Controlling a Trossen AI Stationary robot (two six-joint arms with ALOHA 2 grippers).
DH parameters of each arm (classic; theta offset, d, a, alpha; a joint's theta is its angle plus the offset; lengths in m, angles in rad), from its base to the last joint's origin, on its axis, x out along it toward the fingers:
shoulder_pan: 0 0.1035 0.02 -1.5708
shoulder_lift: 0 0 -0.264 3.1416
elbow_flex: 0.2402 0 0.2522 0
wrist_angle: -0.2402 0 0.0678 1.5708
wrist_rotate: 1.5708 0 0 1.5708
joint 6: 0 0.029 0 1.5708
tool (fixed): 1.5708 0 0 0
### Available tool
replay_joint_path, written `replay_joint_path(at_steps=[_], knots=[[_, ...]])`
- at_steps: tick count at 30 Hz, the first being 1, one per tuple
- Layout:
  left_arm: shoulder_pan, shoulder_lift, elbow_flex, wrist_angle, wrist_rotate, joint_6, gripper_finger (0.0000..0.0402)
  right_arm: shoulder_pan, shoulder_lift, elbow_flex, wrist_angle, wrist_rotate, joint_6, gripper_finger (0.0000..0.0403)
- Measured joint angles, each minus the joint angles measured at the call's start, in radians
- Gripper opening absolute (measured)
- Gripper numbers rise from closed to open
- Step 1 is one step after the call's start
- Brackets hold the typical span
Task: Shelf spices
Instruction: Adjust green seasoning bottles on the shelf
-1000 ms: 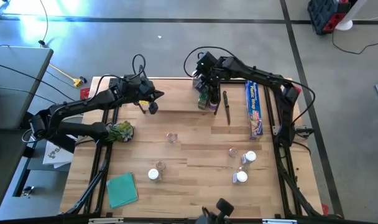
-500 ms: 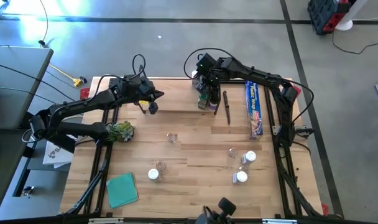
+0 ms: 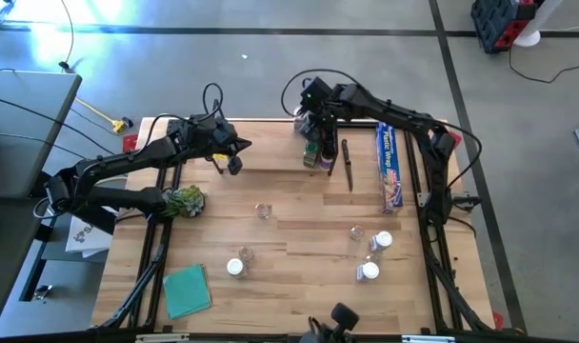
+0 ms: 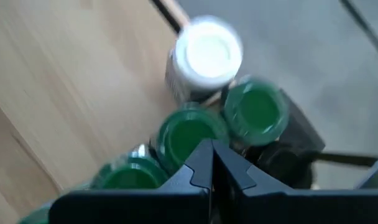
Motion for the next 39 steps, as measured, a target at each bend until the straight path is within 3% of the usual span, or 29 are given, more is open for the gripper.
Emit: replay_joint_path(at_steps=[5, 11, 15, 23, 31, 39], knots=[[0.0, 0.0, 0.0, 0.0, 0.0, 0.0, 0.0, 0.036, -0.001, 0.081, -0.004, -0.003, -0.048, 0.0], [0.0, 0.0, 0.0, -0.001, 0.0, 0.0, 0.0, 0.088, 0.001, 0.071, 0.009, -0.056, -0.135, 0.0], [0.0, 0.0, 0.0, -0.001, 0.0, 0.0, 0.0, 0.047, 0.004, 0.032, 0.045, 0.001, -0.08, 0.0], [0.0, 0.0, 0.0, 0.001, 0.0, 0.0, 0.0, -0.031, 0.005, -0.022, 0.092, -0.07, -0.047, 0.0], [0.0, 0.0, 0.0, 0.0, 0.0, 0.0, 0.0, -0.037, 0.034, -0.021, 0.09, -0.103, -0.054, 0.0], [0.0, 0.0, 0.0, 0.0, 0.0, 0.0, 0.0, -0.035, 0.031, -0.015, 0.055, -0.06, -0.017, 0.0]])
